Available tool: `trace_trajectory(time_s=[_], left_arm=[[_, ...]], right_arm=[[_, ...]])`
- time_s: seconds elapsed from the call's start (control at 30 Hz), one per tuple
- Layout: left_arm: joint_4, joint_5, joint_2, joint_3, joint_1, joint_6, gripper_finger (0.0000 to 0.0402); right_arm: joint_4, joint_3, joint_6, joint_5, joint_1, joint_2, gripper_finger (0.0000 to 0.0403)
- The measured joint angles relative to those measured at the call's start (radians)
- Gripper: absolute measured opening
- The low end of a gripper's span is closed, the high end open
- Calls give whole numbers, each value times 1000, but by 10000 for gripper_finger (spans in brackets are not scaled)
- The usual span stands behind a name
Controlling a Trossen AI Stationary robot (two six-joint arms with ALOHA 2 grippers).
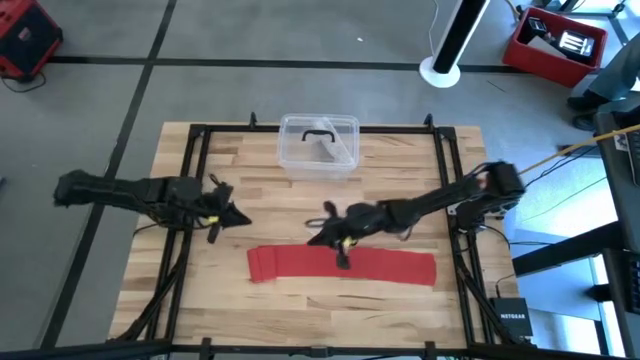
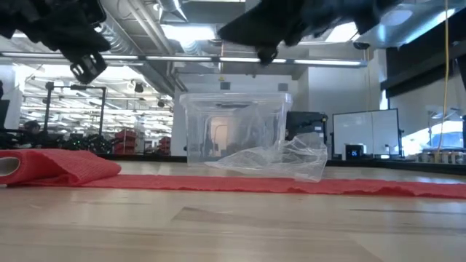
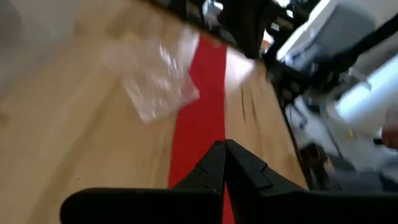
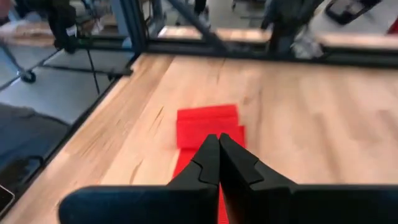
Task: Roll bandage
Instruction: Roll the red bandage
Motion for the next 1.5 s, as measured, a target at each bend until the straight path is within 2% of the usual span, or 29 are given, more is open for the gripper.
trace_trajectory(time_s=[0.23, 0.37, 0.5, 0.67, 0.93, 1.33, 1.43, 1.5], left_arm=[[10, -23, 236, 8, -176, -149, 0], [30, -63, 341, 7, -247, -179, 0], [28, -114, 428, 7, -284, -219, 0], [27, -173, 530, 7, -307, -223, 0], [21, -176, 636, 10, -319, -224, 0], [0, -169, 639, 10, -324, -219, 0], [-1, -167, 639, 10, -324, -219, 0], [-3, -160, 637, 10, -323, -220, 0]], right_arm=[[-5, 159, 20, 9, 4, 254, 16], [-65, 221, 16, 19, 4, 346, 70], [-114, 249, 12, 95, 4, 390, 130], [-157, 247, 6, 110, 4, 412, 169], [-332, 253, 26, 128, 9, 403, 166], [-724, 252, -9, 195, 38, 333, 150], [-716, 247, -23, 199, 37, 317, 150], [-650, 243, -26, 198, 37, 316, 150]])
